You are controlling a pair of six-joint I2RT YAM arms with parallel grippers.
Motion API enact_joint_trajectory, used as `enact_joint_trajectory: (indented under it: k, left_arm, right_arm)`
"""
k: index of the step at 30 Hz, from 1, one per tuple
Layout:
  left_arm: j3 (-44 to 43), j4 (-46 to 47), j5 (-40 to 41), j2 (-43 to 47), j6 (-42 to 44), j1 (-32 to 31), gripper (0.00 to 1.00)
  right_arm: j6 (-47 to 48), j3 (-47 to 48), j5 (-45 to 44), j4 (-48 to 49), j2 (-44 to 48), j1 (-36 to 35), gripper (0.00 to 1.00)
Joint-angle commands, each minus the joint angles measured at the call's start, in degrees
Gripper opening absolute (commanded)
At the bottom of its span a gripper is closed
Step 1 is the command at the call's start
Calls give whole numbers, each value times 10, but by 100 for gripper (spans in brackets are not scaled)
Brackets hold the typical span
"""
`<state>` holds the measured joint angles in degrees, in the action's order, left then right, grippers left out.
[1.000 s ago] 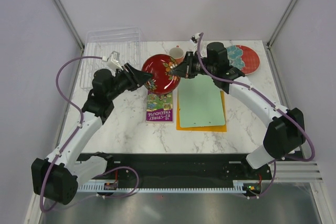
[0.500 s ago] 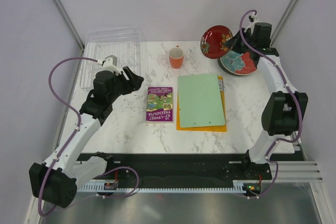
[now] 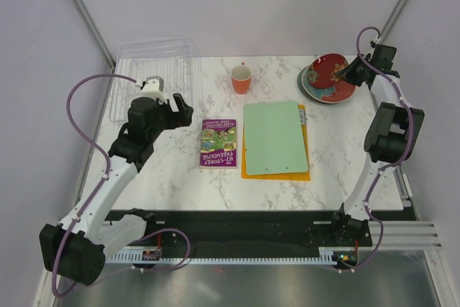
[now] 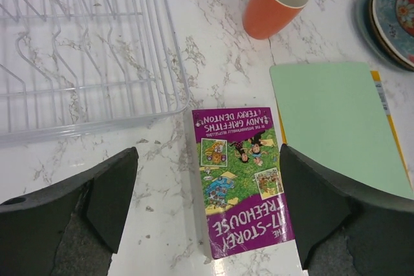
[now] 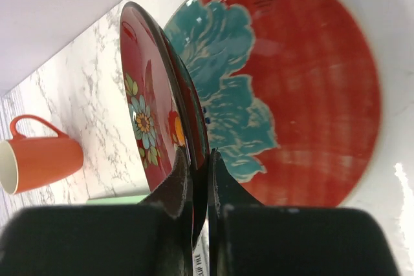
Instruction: Unload the plates from the dish rack
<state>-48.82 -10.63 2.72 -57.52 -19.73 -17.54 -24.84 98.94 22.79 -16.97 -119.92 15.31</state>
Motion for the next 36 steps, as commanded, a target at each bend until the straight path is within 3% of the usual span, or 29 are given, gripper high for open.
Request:
enact_joint_trajectory:
  k: [1, 17, 21, 22, 24, 30, 31, 33, 34, 36]
  left_arm:
    - [-21, 4, 19, -9, 64, -1, 96]
    - [-25, -9, 26, -12, 77, -1, 96]
    - [-27, -11, 20, -12, 76, -1, 96]
    - [-28, -13, 19, -12, 76, 0, 96]
    - [-30, -19, 17, -11, 78, 0, 96]
    - [-35, -29, 17, -3, 83, -1, 96]
    - [-35, -32, 18, -3, 83, -1, 96]
    - [-36, -36, 17, -2, 84, -1, 96]
    - [-37, -39, 17, -1, 84, 0, 96]
    - [-37, -42, 20, -2, 84, -1, 96]
  right_arm:
    - [-8, 55, 36, 39, -9, 22, 0]
    - [-25, 51, 82, 42, -74, 33, 2]
    - [-23, 35, 79, 42, -68, 34, 25]
    - [-24, 29, 76, 41, -66, 34, 39]
    - [-23, 23, 71, 39, -61, 33, 39]
    - [-3, 7, 45, 11, -51, 33, 61]
    - [2, 7, 40, 4, -49, 33, 70]
    - [15, 6, 28, -11, -41, 33, 75]
    - [20, 1, 19, -16, -37, 34, 93]
    - [29, -3, 1, -31, -24, 34, 98]
